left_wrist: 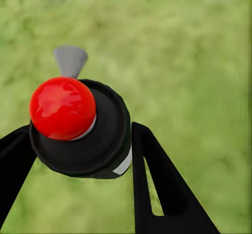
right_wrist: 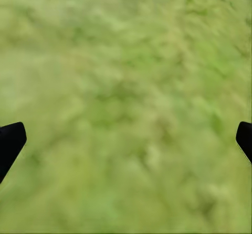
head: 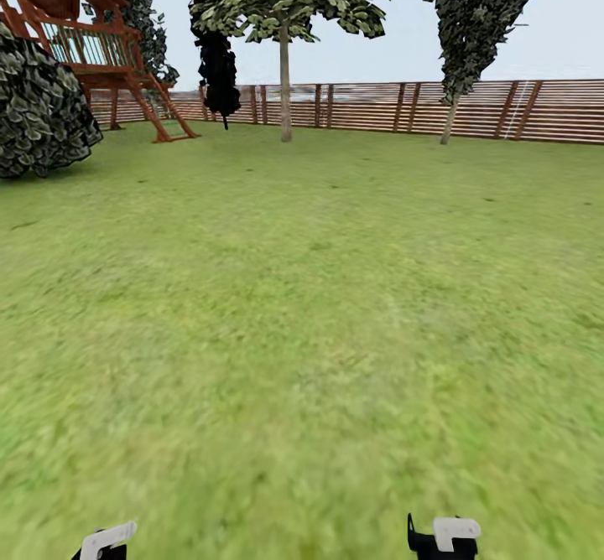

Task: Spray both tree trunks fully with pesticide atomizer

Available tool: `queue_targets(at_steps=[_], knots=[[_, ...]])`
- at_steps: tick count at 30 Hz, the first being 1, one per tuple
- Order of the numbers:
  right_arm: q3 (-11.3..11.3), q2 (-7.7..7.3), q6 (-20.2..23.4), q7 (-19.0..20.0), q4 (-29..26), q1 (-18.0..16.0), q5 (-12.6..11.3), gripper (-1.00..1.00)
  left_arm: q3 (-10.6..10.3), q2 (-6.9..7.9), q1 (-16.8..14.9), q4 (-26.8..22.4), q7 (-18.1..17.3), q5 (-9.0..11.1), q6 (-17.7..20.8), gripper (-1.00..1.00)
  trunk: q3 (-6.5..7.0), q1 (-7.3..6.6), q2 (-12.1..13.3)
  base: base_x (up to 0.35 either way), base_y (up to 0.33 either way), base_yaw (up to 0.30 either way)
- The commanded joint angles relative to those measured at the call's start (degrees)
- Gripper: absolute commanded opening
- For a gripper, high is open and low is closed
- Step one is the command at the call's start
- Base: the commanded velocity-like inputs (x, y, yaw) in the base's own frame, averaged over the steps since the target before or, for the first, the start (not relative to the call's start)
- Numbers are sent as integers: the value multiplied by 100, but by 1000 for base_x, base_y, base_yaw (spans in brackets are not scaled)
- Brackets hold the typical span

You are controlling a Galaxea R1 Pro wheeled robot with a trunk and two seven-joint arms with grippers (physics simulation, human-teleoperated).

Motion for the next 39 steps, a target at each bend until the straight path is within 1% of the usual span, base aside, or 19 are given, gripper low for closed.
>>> queue_targets(at_steps=[1, 39], knots=[[0, 0, 0, -2, 0, 0, -1, 100, 1, 0, 0, -2, -1, 1, 0, -100, 4, 0, 0, 338, 0, 0], [0, 4, 0, -12, 0, 0, -2, 100, 3, 0, 0, -3, -1, 1, 0, -100, 8, 0, 0, 338, 0, 0]])
